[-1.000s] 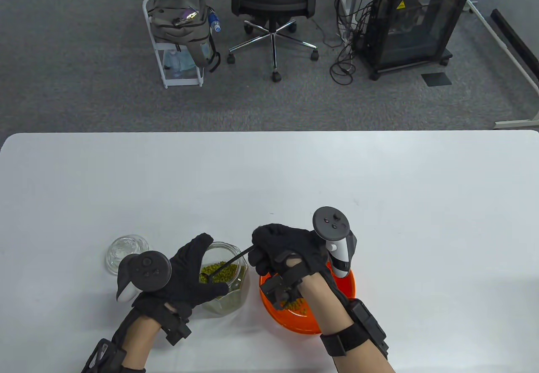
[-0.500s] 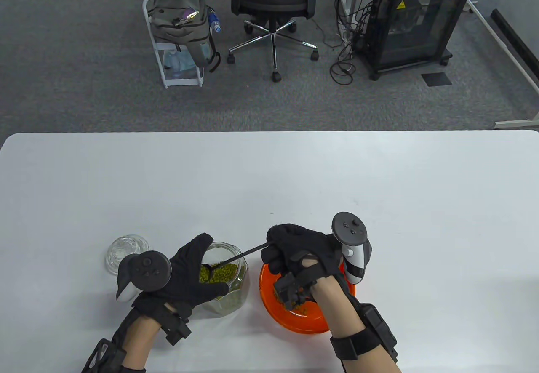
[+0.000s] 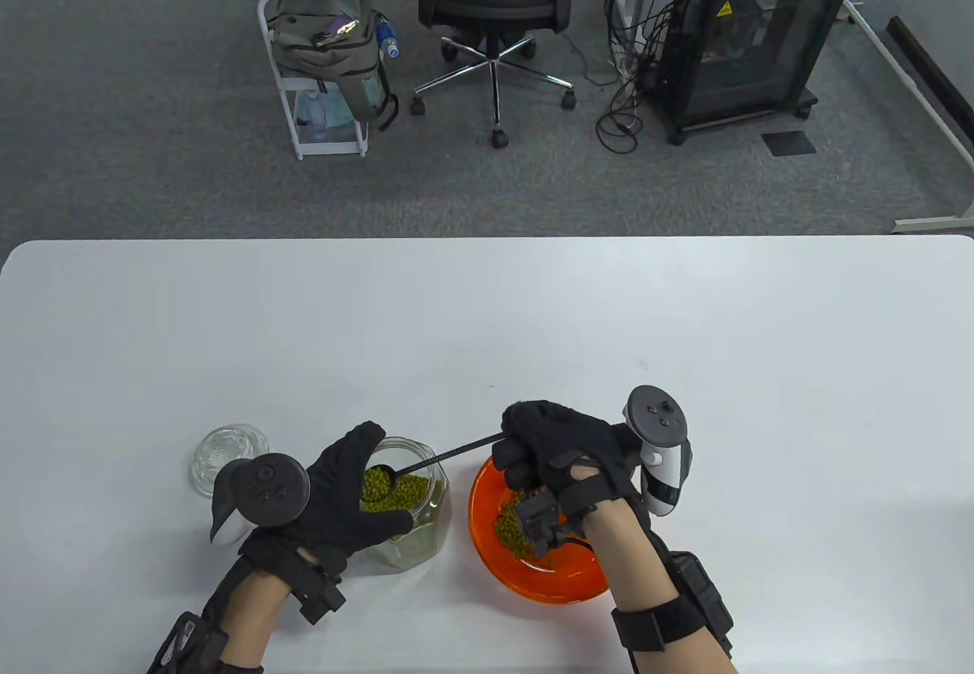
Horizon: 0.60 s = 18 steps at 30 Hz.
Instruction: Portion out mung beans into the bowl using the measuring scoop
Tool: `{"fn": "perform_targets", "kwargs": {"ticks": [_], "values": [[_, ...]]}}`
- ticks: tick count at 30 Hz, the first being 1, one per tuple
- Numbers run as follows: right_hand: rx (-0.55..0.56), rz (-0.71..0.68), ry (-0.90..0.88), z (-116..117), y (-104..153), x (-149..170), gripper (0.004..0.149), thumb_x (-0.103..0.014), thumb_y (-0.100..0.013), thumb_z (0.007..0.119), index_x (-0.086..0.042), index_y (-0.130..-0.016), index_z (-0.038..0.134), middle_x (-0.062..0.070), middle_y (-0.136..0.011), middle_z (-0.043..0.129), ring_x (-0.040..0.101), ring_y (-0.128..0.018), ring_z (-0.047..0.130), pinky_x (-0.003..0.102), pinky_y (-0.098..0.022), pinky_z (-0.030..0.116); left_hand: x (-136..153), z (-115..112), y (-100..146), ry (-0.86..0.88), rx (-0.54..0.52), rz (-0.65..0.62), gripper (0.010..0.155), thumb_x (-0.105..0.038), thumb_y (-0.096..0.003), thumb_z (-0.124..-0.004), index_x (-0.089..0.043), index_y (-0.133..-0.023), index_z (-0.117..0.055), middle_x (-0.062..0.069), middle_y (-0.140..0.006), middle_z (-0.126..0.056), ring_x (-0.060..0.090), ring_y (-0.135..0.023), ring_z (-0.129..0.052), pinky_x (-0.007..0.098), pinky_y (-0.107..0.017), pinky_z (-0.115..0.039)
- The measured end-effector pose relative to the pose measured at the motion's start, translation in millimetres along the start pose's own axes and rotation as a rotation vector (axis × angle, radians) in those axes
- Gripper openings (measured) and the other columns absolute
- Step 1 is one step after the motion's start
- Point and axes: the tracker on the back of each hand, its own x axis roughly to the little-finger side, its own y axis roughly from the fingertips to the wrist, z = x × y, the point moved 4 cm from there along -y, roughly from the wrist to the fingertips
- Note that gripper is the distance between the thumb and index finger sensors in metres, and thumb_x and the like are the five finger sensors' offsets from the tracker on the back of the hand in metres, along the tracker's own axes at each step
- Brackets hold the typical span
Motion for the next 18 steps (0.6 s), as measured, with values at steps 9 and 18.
{"fn": "perform_targets", "kwargs": {"ticks": [9, 18], "values": [[0.008, 0.014, -0.056, -14, 6, 3, 0.043, -0.034, -0.048, 0.083, -0.003, -0.076, 0.091, 0.010, -0.040, 0.113, 0.017, -0.015, 0.113, 0.033, -0.016, 0.096, 0, 0, 0, 0.000, 0.000, 0.000, 0.120, -0.084, -0.0415, -0.082, -0.004, -0.111, -0.026, 0.028, -0.117, -0.038, 0.060, -0.104, -0.054, 0.076, -0.072, -0.049], [0.015, 0.020, -0.124, -31, 10, 7, 0.043, -0.034, -0.048, 0.083, -0.003, -0.076, 0.091, 0.010, -0.040, 0.113, 0.017, -0.014, 0.113, 0.033, -0.015, 0.096, 0, 0, 0, 0.000, 0.001, 0.000, 0.120, -0.084, -0.0417, -0.082, -0.004, -0.111, -0.026, 0.028, -0.117, -0.038, 0.060, -0.104, -0.054, 0.076, -0.072, -0.049]]}}
